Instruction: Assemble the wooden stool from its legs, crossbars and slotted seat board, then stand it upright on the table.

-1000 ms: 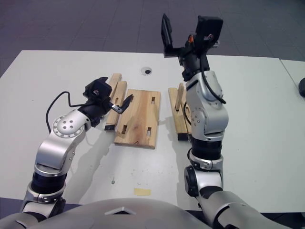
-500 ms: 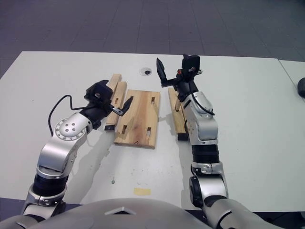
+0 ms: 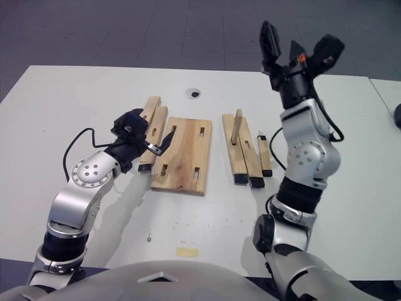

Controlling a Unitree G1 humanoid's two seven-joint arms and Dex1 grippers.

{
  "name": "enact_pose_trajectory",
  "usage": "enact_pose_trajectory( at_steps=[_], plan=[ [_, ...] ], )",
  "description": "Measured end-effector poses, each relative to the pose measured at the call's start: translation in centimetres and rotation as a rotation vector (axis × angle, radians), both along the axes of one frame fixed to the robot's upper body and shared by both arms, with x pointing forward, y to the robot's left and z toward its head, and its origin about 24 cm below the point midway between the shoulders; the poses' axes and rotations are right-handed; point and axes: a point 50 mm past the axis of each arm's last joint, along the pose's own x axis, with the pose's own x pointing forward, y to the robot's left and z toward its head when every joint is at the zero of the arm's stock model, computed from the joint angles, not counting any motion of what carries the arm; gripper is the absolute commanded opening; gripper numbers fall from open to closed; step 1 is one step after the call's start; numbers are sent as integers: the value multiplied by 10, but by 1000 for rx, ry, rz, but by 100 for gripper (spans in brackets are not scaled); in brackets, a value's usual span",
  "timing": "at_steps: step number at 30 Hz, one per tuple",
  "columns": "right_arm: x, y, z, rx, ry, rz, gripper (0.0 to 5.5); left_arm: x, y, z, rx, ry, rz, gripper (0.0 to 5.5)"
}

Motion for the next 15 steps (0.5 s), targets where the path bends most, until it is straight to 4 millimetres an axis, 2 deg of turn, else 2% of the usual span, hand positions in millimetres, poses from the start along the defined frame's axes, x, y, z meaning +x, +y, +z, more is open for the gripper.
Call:
enact_pose_trajectory(
  at_steps=[3, 5, 7, 10, 15],
  plan=[
    [-18, -11, -46, -184, 177, 6, 538, -3, 3, -5, 0, 22, 14, 540],
    [-31, -6, -73, -272, 281, 97, 538, -3, 4, -6, 2, 24, 18, 540],
    [-45, 2, -91, -313, 346, 195, 538, -3, 6, -7, 7, 27, 22, 540],
    [-62, 12, -109, -327, 424, 290, 538, -3, 7, -7, 11, 27, 20, 540],
    [-81, 32, -123, -326, 510, 400, 538, -2, 7, -9, 17, 30, 19, 540]
  ],
)
